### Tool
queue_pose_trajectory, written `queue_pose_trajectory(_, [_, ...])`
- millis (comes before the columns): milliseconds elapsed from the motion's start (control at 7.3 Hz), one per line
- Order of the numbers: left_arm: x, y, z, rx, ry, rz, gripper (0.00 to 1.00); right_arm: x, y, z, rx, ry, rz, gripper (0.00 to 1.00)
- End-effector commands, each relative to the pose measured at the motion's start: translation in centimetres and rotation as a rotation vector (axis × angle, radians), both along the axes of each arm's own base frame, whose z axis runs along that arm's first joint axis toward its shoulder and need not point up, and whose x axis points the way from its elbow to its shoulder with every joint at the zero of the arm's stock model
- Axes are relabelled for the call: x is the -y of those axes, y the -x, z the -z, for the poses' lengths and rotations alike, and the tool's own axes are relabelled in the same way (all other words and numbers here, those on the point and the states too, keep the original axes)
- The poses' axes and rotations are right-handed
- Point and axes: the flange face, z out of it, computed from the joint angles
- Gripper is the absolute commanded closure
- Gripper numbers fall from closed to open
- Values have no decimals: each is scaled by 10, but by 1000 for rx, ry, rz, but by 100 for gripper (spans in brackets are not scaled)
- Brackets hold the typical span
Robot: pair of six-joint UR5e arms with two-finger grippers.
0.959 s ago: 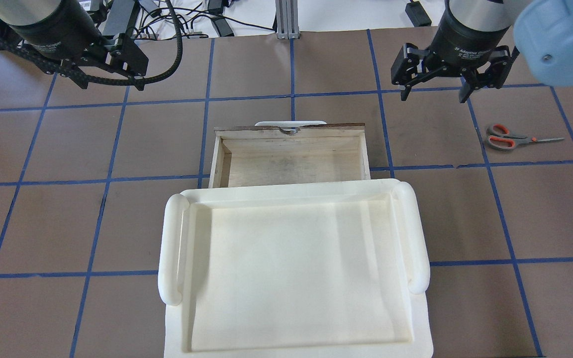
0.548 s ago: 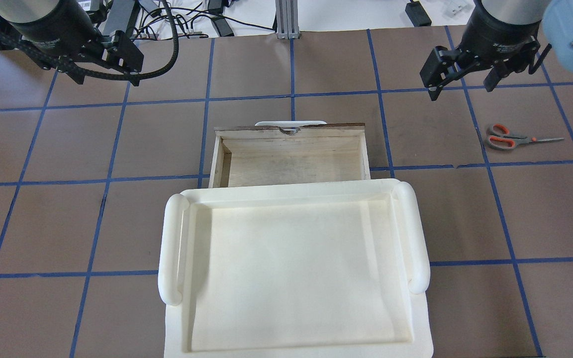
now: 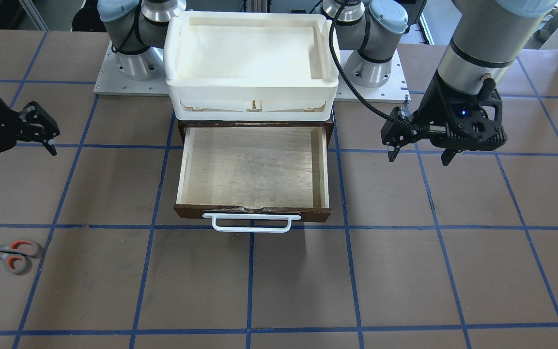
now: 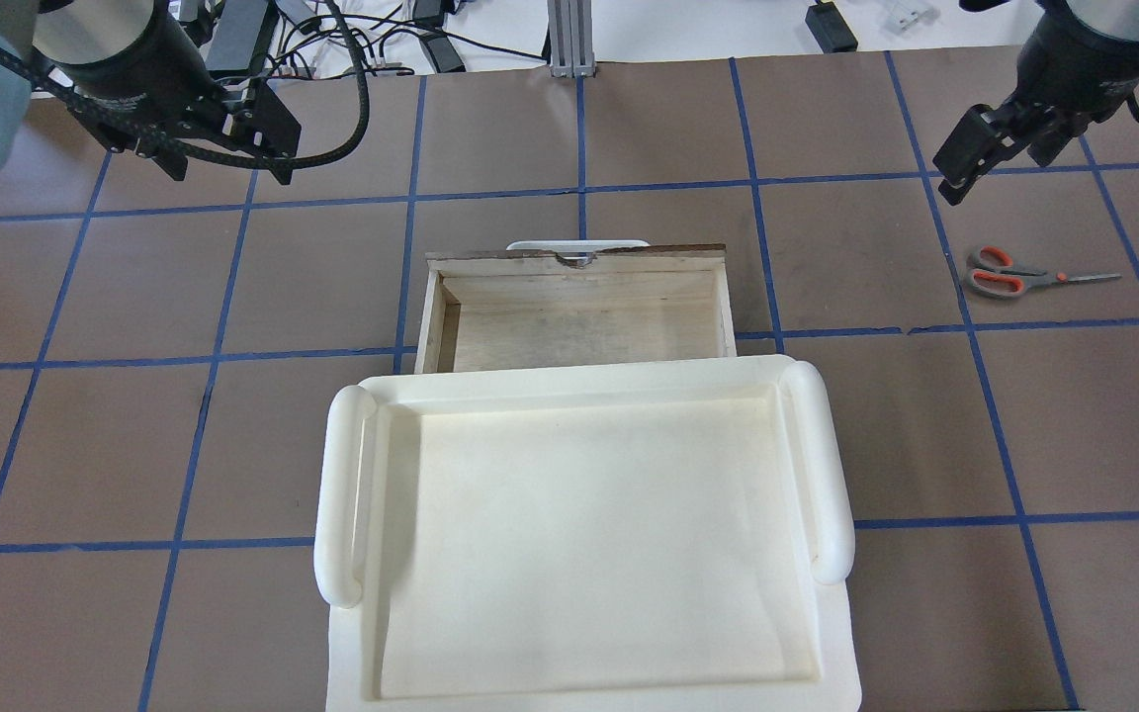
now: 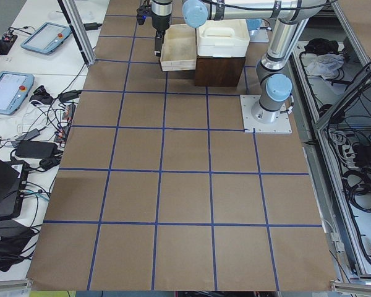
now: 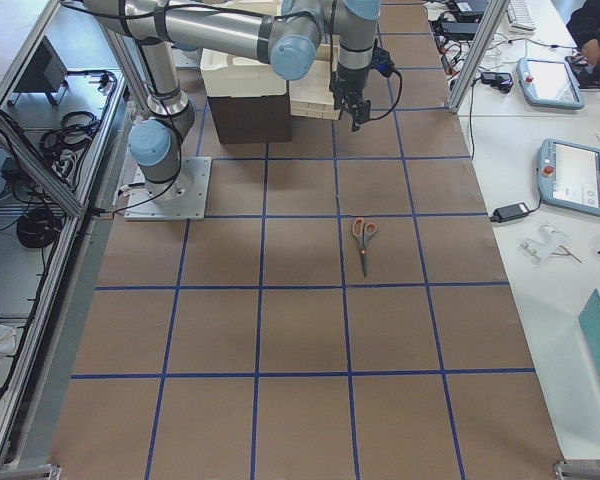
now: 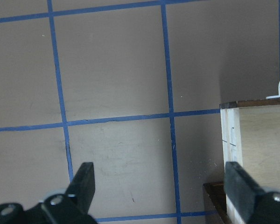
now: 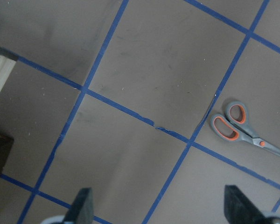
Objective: Put scissors in drawer and close it
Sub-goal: 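Move the right gripper outward over the grey-orange scissors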
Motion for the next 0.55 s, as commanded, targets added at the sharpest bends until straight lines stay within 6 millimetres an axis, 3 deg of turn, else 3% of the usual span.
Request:
queue_pose_trajectory(0, [-11,1,-16,2,31,0,0,16,39,34,24,-55,-303,0])
queue_pose_trajectory(137, [-12,3,-22,-6,44,3,0,25,45,57,41,-92,-377,0])
queue_pose_trajectory(274, [-5,4,-14,-6,31,4,0,41,56,85,33,-102,-432,0])
queue_pose_trajectory(411, [-12,7,-25,-12,51,11,0,54,83,98,7,-54,-477,0])
